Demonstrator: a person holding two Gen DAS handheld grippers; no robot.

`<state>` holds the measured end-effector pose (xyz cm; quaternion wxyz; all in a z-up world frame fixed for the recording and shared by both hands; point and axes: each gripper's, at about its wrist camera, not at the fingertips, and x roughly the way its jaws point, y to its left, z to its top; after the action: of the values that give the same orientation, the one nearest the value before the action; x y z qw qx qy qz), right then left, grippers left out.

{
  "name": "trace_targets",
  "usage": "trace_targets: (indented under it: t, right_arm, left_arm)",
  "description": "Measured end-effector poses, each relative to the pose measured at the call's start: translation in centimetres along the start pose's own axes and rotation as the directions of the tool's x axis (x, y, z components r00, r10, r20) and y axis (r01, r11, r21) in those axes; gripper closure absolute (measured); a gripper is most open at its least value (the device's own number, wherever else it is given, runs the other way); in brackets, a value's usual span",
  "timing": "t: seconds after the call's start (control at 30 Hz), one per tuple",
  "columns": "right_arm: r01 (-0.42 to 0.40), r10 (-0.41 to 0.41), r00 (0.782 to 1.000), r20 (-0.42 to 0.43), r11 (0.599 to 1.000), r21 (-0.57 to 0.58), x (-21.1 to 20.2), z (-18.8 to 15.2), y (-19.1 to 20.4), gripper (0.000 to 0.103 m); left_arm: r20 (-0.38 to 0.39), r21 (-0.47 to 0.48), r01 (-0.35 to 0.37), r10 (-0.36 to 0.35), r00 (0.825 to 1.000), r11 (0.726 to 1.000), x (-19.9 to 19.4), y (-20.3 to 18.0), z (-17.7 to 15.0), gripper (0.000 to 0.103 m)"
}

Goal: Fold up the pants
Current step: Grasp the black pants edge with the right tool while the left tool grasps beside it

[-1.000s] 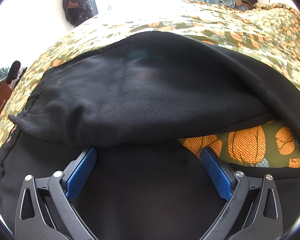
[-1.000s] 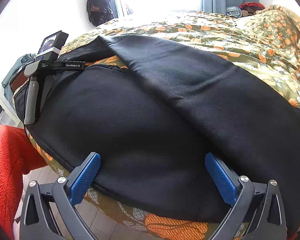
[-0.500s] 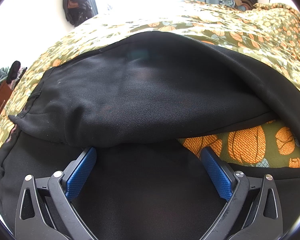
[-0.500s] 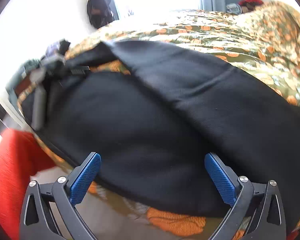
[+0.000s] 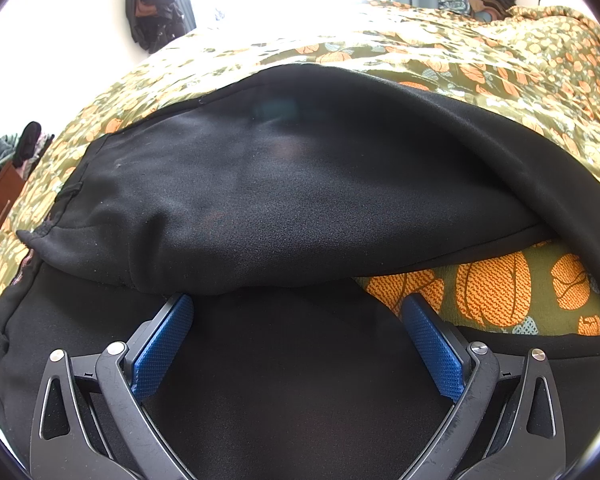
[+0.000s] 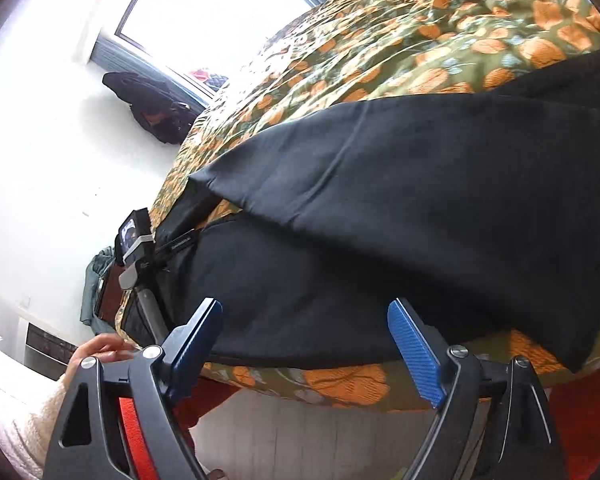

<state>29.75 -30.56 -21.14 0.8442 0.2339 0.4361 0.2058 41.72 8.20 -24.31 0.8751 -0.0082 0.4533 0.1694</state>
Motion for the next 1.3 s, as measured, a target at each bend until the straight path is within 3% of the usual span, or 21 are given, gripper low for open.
trace_targets:
  t: [0.1, 0.2, 0.27, 0.33, 0.37, 0.43, 0.47, 0.5, 0.53, 0.57, 0.67, 0.73, 0.77, 0.8, 0.87, 0.93, 0.97, 1.0, 1.1, 1.2, 1.3]
  right_arm:
    - [-0.019, 0.014, 1.000, 0.028, 0.985, 0.173, 0.5, 0.5, -2.2, 0.019]
    - [-0.017, -0.039, 0.982, 0.185, 0.955, 0.295, -2.0, 0.3, -3.4, 0.019]
    - [-0.045, -0.069, 0.960, 0.271, 0.918, 0.395, -3.3, 0.1, -4.5, 0.019]
    - [-0.060, -0.104, 0.950, 0.296, 0.865, 0.498, -3.5, -0.3, -5.9, 0.020]
    - [-0.060, -0.119, 0.948, 0.296, 0.844, 0.532, -3.4, -0.5, -6.4, 0.022]
    - [-0.032, -0.148, 0.951, 0.270, 0.824, 0.566, -2.8, -0.7, -6.8, 0.037]
    - [-0.006, -0.162, 0.953, 0.256, 0.834, 0.552, -2.8, -0.5, -6.7, 0.041]
    - [0.039, -0.188, 0.953, 0.237, 0.852, 0.521, -2.7, -0.1, -6.1, 0.060]
    - [0.070, -0.202, 0.952, 0.228, 0.873, 0.483, -2.8, 0.4, -5.4, 0.088]
    - [0.072, -0.195, 0.954, 0.229, 0.886, 0.458, -3.1, 0.8, -5.1, 0.096]
    - [0.047, -0.153, 0.948, 0.280, 0.935, 0.352, -5.3, 2.7, -2.7, 0.097]
    - [0.043, -0.121, 0.938, 0.326, 0.971, 0.237, -7.1, 4.4, -0.1, 0.097]
    - [0.041, -0.102, 0.934, 0.344, 0.983, 0.179, -8.0, 5.4, 0.9, 0.097]
    - [0.036, -0.077, 0.930, 0.358, 0.992, 0.119, -8.8, 6.1, 2.3, 0.097]
    - [0.016, -0.018, 0.926, 0.378, 1.000, 0.009, -10.2, 7.1, 4.9, 0.097]
    - [-0.009, 0.039, 0.922, 0.385, 0.997, -0.079, -11.5, 7.7, 7.2, 0.097]
    - [-0.016, 0.060, 0.920, 0.388, 0.993, -0.114, -11.8, 8.2, 8.5, 0.098]
    - [-0.023, 0.079, 0.917, 0.391, 0.989, -0.146, -12.4, 8.2, 9.5, 0.098]
    - [-0.043, 0.133, 0.906, 0.401, 0.973, -0.225, -14.9, 7.2, 11.7, 0.098]
    - [-0.049, 0.158, 0.907, 0.390, 0.960, -0.276, -16.4, 6.3, 12.4, 0.098]
    - [-0.065, 0.190, 0.912, 0.364, 0.942, -0.329, -17.3, 5.4, 11.9, 0.098]
  left_arm:
    - [0.000, 0.000, 0.000, 0.000, 1.000, 1.000, 0.0, 0.0, 0.0, 0.000]
    - [0.000, 0.001, -0.001, 0.001, 1.000, 1.000, 0.0, 0.0, 0.0, 0.000]
    - [0.001, 0.001, -0.003, 0.003, 1.000, 1.000, -0.1, -0.1, -0.1, 0.000]
    - [0.002, 0.001, -0.002, 0.002, 1.000, 1.000, -0.1, 0.0, -0.1, 0.000]
    - [0.002, -0.001, 0.000, 0.000, 1.000, 1.000, -0.1, 0.0, -0.1, 0.000]
    - [0.001, -0.003, 0.004, -0.004, 1.000, 1.000, 0.0, 0.1, -0.1, 0.000]
    - [-0.002, -0.005, 0.006, -0.006, 1.000, 1.000, 0.0, 0.1, -0.1, 0.000]
    - [-0.008, -0.003, 0.004, -0.004, 1.000, 1.000, 0.1, 0.1, 0.0, 0.000]
    - [-0.024, -0.002, -0.004, 0.004, 1.000, 1.000, 0.4, -0.1, 0.3, 0.000]
    - [-0.041, -0.001, -0.012, 0.012, 0.999, 1.000, 0.3, -0.1, 0.5, 0.000]
    - [-0.147, 0.007, 0.003, -0.002, 0.989, 1.000, -1.4, 0.6, 1.7, 0.002]
    - [-0.111, -0.074, 0.040, -0.048, 0.993, 0.996, -4.3, 2.3, 2.5, 0.002]
    - [-0.080, -0.154, 0.125, -0.139, 0.987, 0.980, -5.9, 3.9, 3.5, 0.002]
    - [-0.074, -0.220, 0.217, -0.238, 0.969, 0.951, -6.3, 5.1, 4.5, 0.002]
    - [-0.063, -0.377, 0.391, -0.445, 0.893, 0.840, -5.3, 7.5, 6.9, 0.002]
    - [-0.022, -0.506, 0.477, -0.563, 0.826, 0.719, -3.7, 9.2, 8.7, 0.002]
    - [-0.010, -0.555, 0.492, -0.597, 0.802, 0.671, -2.4, 9.8, 9.7, 0.002]
    - [-0.006, -0.583, 0.500, -0.619, 0.786, 0.640, -1.1, 10.1, 10.5, 0.002]
    - [-0.014, -0.621, 0.525, -0.678, 0.735, 0.582, 2.1, 9.7, 11.8, 0.004]
    - [-0.018, -0.638, 0.530, -0.699, 0.715, 0.558, 3.8, 9.1, 12.1, 0.010]
    - [-0.046, -0.664, 0.525, -0.731, 0.681, 0.532, 5.2, 8.6, 12.1, 0.031]
